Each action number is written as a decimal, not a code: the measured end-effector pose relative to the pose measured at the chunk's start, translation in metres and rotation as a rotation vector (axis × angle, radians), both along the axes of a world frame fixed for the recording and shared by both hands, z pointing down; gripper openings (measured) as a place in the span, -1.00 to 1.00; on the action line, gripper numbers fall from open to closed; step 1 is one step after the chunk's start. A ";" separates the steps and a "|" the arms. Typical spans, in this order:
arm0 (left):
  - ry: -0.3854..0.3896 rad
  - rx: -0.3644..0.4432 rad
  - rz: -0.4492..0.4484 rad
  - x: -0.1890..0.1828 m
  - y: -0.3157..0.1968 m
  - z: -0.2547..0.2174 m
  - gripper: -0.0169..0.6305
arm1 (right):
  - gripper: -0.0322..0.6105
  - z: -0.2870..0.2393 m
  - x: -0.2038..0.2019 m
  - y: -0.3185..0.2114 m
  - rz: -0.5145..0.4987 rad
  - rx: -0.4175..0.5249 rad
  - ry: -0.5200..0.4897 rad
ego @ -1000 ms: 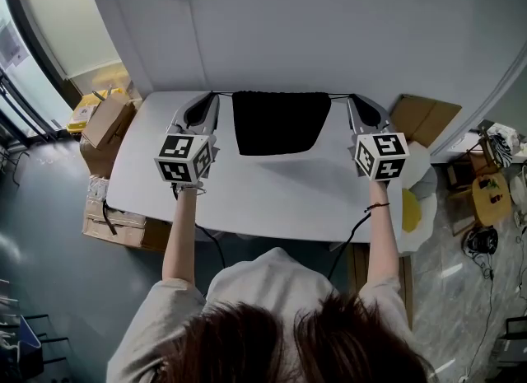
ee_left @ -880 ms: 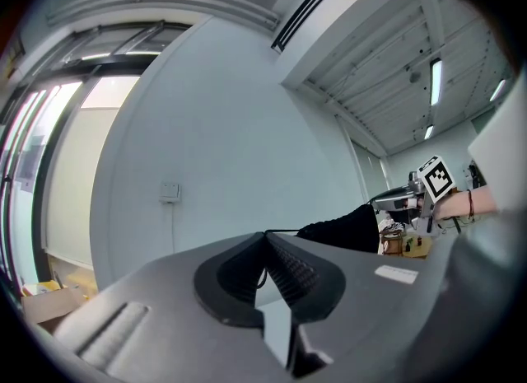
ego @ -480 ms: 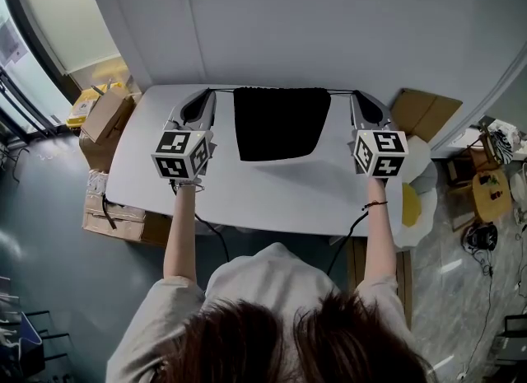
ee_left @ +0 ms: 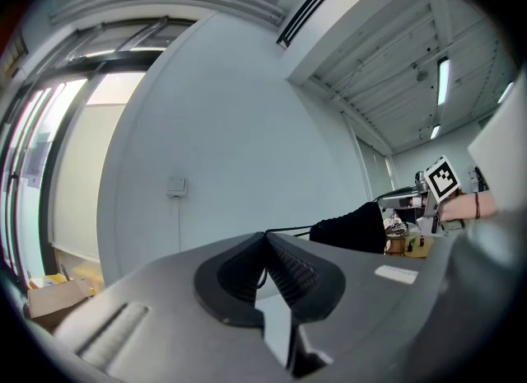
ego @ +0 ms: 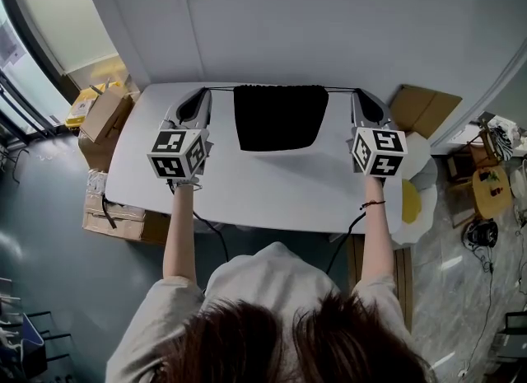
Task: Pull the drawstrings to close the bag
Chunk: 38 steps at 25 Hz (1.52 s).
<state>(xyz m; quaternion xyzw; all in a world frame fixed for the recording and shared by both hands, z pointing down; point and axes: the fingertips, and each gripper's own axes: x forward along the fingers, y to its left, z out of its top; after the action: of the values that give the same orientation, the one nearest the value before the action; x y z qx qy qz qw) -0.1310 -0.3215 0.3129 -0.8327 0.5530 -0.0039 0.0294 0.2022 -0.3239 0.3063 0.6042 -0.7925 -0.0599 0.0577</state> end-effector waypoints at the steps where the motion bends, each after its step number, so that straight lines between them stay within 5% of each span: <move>1: 0.001 -0.002 -0.003 0.000 0.000 0.001 -0.94 | -0.86 0.000 0.001 0.000 0.005 -0.001 -0.001; 38: 0.022 0.017 -0.050 -0.017 -0.010 -0.006 -0.94 | -0.86 -0.007 0.015 -0.011 0.092 0.011 -0.024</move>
<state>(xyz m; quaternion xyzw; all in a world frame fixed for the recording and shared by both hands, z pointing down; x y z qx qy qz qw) -0.1483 -0.3312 0.3074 -0.8183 0.5739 0.0091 0.0301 0.2175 -0.3350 0.2997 0.6408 -0.7643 -0.0544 0.0475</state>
